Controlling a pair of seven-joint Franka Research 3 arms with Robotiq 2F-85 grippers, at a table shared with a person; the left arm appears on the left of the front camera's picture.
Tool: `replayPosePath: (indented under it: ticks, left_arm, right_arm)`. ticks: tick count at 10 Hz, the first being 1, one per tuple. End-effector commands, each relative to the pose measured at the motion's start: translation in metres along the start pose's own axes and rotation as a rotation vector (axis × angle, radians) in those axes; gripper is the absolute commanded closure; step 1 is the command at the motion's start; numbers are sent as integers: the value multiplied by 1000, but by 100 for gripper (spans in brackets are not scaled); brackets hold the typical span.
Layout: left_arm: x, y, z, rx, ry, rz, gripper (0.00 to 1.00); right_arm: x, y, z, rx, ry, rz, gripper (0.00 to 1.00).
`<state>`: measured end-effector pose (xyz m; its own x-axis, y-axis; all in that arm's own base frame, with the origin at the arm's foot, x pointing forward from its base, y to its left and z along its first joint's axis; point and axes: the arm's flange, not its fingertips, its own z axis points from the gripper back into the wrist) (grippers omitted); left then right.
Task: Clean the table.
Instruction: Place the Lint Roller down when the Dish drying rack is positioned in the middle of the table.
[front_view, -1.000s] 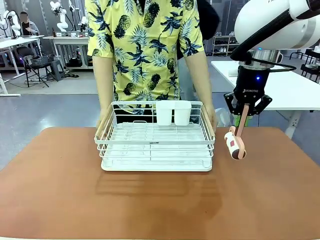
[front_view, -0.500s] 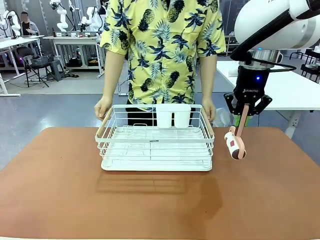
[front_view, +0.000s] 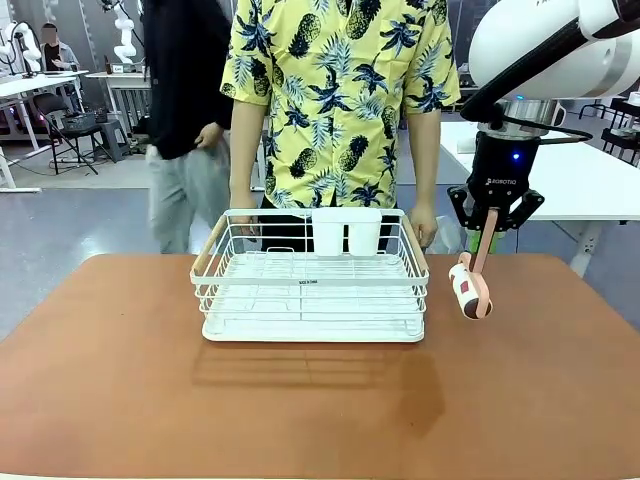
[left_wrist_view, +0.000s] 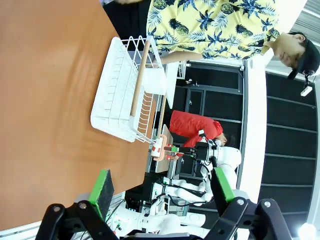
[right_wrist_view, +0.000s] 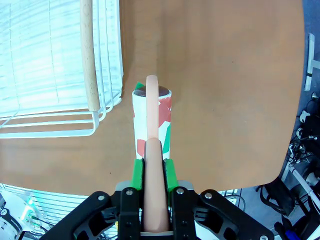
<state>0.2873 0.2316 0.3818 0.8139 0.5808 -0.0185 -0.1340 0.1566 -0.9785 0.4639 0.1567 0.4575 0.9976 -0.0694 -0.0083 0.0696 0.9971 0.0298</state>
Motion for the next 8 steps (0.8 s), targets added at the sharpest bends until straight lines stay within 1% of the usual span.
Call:
replayPosePath:
  ticks: [1,2,3,4,5,6,7,8]
  left_arm:
    - [-2,0,3,-15,5,-11,0]
    - [-2,0,3,-15,5,-11,0]
    - [-2,0,3,-15,5,-11,0]
    - [-2,0,3,-15,5,-11,0]
    - [-2,0,3,-15,5,-11,0]
    - [-2,0,3,-15,5,-11,0]
    - [-2,0,3,-15,5,-11,0]
    - [-2,0,3,-15,5,-11,0]
  right_arm:
    - [1,1,3,4,-8,0,79]
    - [0,0,0,0,0,0,79]
    - [9,1,4,22,5,-134,79]
    - [24,-2,6,39,-40,-444,79]
    - [32,-5,3,14,-80,-716,79]
    - [36,-17,1,12,-114,-896,79]
    - [38,-27,-6,-12,-171,-1052,79]
    - [41,-33,-14,49,-198,-1161,79]
